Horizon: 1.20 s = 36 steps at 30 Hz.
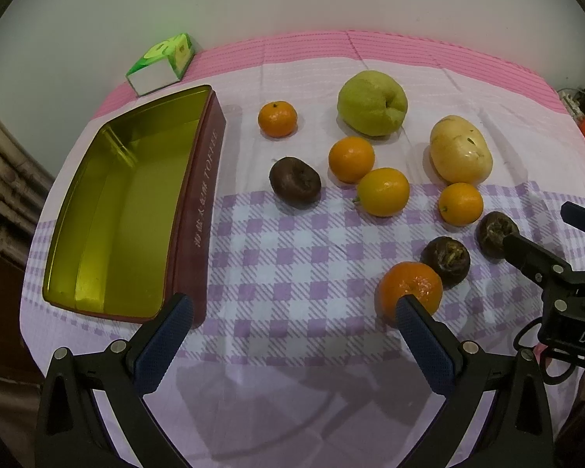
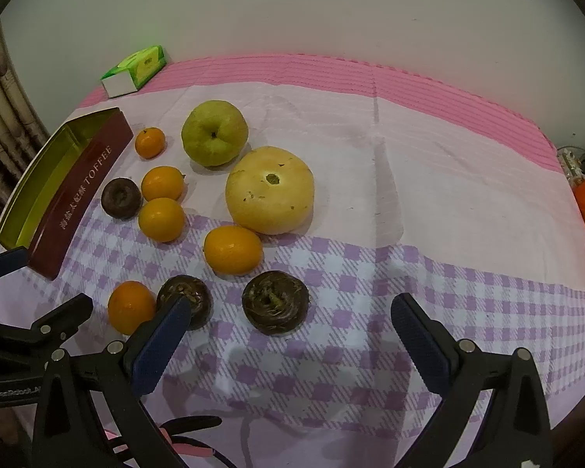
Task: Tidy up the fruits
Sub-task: 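Move both tools toward the fruit on the checkered cloth, then close right gripper on a dark brown fruit while left tool approaches a mandarin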
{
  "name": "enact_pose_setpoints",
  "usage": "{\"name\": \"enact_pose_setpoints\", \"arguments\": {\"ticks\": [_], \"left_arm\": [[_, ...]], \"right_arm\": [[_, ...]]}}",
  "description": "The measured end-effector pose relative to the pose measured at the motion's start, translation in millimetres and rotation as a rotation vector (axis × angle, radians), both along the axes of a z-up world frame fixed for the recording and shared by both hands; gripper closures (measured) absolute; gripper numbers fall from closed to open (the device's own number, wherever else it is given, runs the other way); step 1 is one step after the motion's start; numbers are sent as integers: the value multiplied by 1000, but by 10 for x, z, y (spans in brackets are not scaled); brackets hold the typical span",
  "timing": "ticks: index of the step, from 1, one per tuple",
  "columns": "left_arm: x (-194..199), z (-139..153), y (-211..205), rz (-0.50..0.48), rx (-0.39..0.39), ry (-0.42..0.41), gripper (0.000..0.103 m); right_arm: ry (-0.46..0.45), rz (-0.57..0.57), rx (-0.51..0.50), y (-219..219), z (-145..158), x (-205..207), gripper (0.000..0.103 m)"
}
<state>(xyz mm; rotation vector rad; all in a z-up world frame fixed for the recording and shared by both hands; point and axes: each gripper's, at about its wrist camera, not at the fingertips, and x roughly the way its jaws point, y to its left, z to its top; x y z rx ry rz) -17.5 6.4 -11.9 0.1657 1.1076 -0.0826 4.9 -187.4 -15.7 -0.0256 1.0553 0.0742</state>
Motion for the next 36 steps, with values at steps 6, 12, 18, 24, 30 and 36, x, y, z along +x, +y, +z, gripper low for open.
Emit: {"name": "enact_pose_setpoints", "arguments": {"ticks": [6, 12, 18, 24, 30, 36], "left_arm": [[0, 0, -3, 1, 1, 1, 1], [-6, -12, 0, 0, 4, -4, 1], [-10, -29, -9, -2, 5, -4, 1], [4, -73, -6, -14, -3, 9, 1], [12, -103, -50, -52, -22, 20, 1], [25, -131, -102, -89, -38, 33, 1]], "right_arm": [[-1, 6, 5, 10, 2, -9, 3], [8, 19, 22, 17, -14, 1, 12], [25, 29, 34, 17, -51, 6, 25], [58, 34, 35, 21, -152, 25, 36], [73, 30, 32, -1, -243, 74, 41], [91, 42, 33, 20, -333, 132, 50]]}}
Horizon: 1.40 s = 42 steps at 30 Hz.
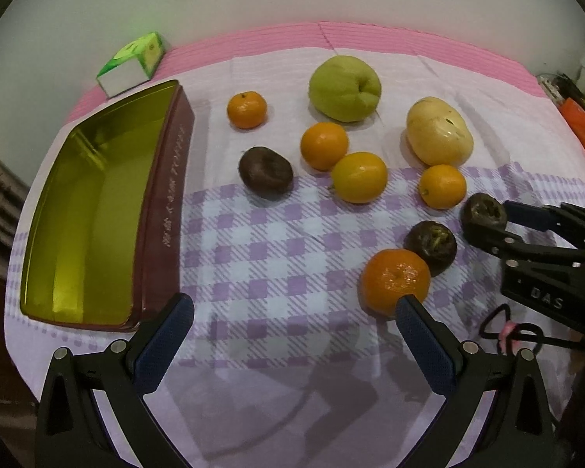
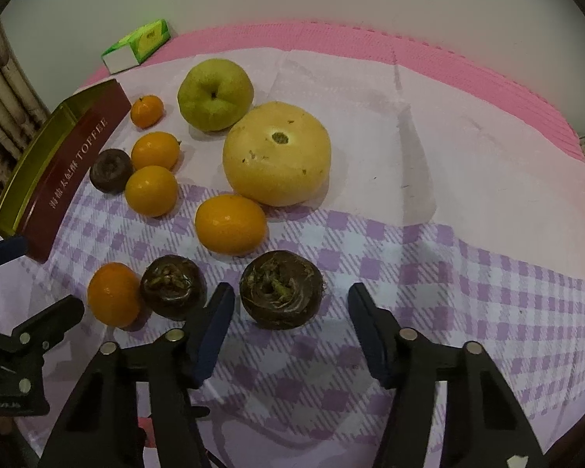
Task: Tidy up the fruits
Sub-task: 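Close right gripper on a dark brown fruit while left tool approaches a mandarin, then grasp the mandarin with the left gripper and lift it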
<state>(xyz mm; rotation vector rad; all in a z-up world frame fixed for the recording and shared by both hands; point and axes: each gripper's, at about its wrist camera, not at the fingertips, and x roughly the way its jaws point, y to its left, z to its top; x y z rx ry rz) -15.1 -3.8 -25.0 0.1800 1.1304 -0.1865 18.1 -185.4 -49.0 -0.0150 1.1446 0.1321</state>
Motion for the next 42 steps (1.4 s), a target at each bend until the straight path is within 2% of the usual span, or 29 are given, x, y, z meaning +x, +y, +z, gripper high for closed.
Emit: {"name": "enact_pose_setpoints", "arguments": {"ticks": [7, 17, 29, 34, 37, 42], "left_arm": [[-7, -6, -75, -35, -19, 11, 1], [28, -24, -270, -92, -23, 34, 3], [207, -179, -392, -125, -90, 140, 35], [240, -219, -432, -137, -104, 151, 46], [235, -211, -456, -149, -117, 151, 57], [235, -195, -481, -150, -115, 146, 59]], "right_arm": [[-2, 16, 19, 52, -45, 45, 61], [20, -53, 25, -41, -59, 128, 61], [37, -126, 39, -183, -90, 215, 61], [37, -128, 40, -189, -93, 218, 61], [37, -129, 42, -192, -90, 210, 61], [37, -129, 42, -189, -93, 214, 61]]}}
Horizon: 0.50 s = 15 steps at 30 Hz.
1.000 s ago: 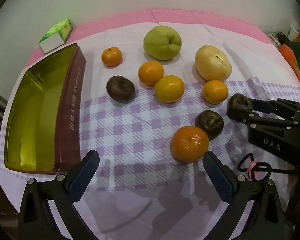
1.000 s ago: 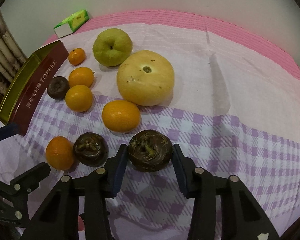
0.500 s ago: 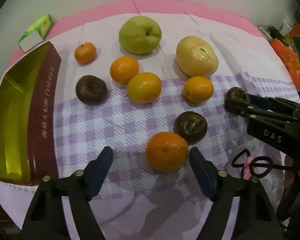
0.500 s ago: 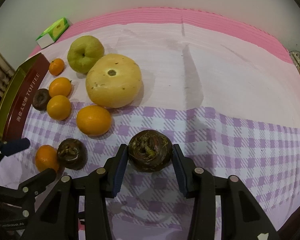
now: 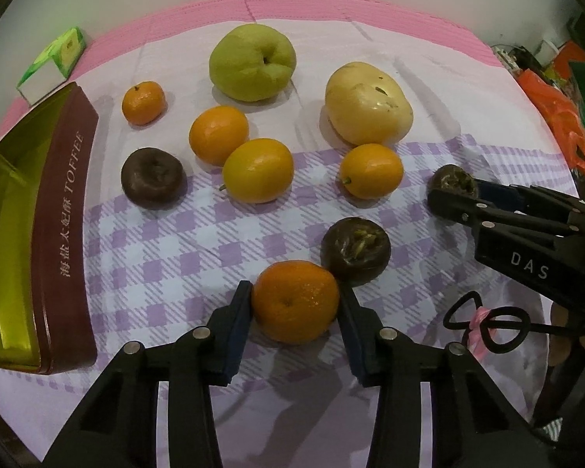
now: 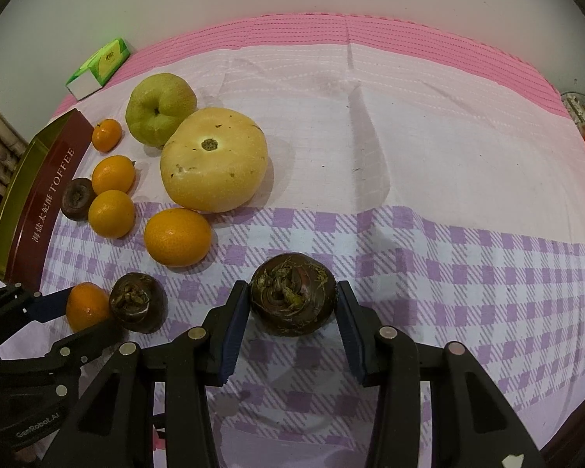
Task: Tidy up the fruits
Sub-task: 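Grasp the mandarin with the left gripper and lift it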
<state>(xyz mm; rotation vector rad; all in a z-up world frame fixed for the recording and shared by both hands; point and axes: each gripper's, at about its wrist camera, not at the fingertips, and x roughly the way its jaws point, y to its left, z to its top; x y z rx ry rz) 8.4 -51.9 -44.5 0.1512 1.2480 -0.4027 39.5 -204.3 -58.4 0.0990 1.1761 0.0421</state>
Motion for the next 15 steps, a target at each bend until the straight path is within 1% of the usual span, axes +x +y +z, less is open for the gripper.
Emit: {"name": "enact_pose_setpoints", "arguments": {"ticks": [3, 6, 12, 15], "left_arm": [[11, 33, 29, 12, -7, -5, 59], [25, 132, 96, 22, -14, -31, 59], [151, 373, 370, 79, -2, -88, 59], [220, 492, 586, 119, 7, -119, 59]], "right_arm": [[0, 0, 0, 2, 1, -4, 61], [0, 1, -3, 0, -1, -1, 61], [0, 1, -2, 10, 2, 1, 61], [0, 2, -5, 20, 0, 9, 61]]}}
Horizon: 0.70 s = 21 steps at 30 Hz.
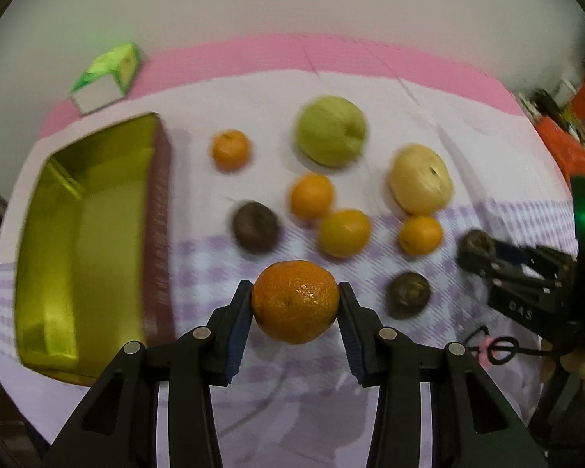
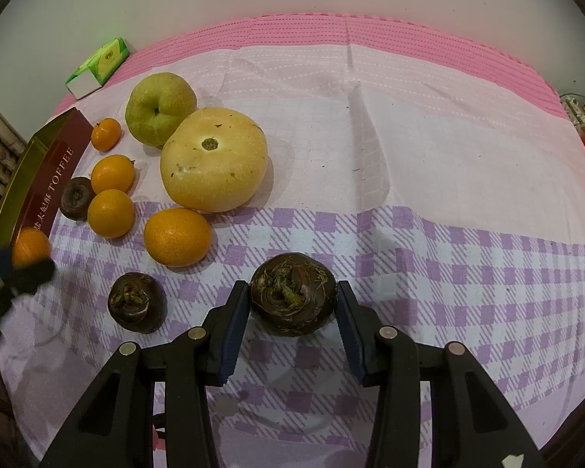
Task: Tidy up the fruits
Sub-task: 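Grasp the mandarin with the left gripper and lift it, then carry the mandarin into the gold tin tray and open left gripper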
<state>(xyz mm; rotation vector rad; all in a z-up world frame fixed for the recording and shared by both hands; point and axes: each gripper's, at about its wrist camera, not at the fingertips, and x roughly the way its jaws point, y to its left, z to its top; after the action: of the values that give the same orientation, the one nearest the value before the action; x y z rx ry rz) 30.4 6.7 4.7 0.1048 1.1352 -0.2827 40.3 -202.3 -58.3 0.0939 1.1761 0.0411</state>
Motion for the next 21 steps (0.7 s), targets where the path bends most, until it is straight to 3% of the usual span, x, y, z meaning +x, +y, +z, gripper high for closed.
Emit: {"name": "enact_pose_setpoints", "arguments": {"ticks": [8, 14, 21], "left_arm": [[241, 128, 711, 138, 64, -53, 59], [380, -52, 1243, 240, 148, -34, 59], [398, -238, 1540, 287, 164, 12, 59]], "right_arm": [[-3, 0, -7, -39, -1, -42, 62], [-3, -1, -15, -11, -2, -32, 62], [-3, -1, -25, -13, -8, -34, 62]]}}
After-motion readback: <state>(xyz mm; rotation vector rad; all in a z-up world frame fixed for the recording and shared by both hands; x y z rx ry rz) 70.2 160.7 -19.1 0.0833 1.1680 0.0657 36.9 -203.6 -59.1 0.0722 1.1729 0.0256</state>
